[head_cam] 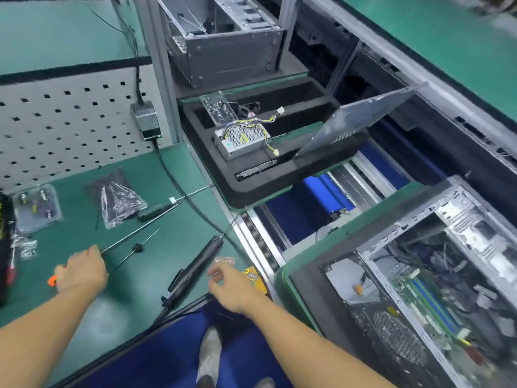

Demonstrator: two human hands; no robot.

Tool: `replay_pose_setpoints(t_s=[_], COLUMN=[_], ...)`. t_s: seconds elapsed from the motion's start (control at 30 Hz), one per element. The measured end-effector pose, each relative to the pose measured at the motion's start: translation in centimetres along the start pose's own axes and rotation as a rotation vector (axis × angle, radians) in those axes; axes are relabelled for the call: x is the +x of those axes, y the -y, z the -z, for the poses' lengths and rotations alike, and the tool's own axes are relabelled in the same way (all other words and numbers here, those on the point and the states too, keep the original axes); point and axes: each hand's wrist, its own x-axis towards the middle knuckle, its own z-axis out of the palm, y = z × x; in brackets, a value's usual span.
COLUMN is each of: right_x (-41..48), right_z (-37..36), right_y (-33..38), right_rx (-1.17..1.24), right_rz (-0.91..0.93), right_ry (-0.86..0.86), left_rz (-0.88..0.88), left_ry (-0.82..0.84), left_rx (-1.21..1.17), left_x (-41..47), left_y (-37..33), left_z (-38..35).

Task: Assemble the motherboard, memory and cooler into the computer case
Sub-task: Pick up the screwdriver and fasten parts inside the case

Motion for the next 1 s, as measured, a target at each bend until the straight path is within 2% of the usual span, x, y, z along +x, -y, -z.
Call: replay_pose_setpoints(t_s=[0.2, 0.43, 0.83, 1.0], right_x=[0.7, 1.5, 2.1, 1.8], right_z=[-1.5, -2.7, -4.6, -4.6], right_y=[0.2, 1.8, 3.5, 4.4], right_rx=[0.026, 0.045, 0.091, 0.111], right_rz=[-0.047, -0.048, -0.058, -0.045], right_ry=[0.037, 0.080, 0.090, 0.110], left_rz=[-0.060, -0.143, -0.326, -0.251], left_ry=[-0.029, 0.014, -0.130, -0.107], left_rx=[0.062, -0.011, -0.009, -0.160], left_x=[0.0, -1.1, -2.7, -4.5], left_y=[0.4, -0.2, -1.6, -1.8], left_z=[-1.7, -1.8, 0.5, 2.3])
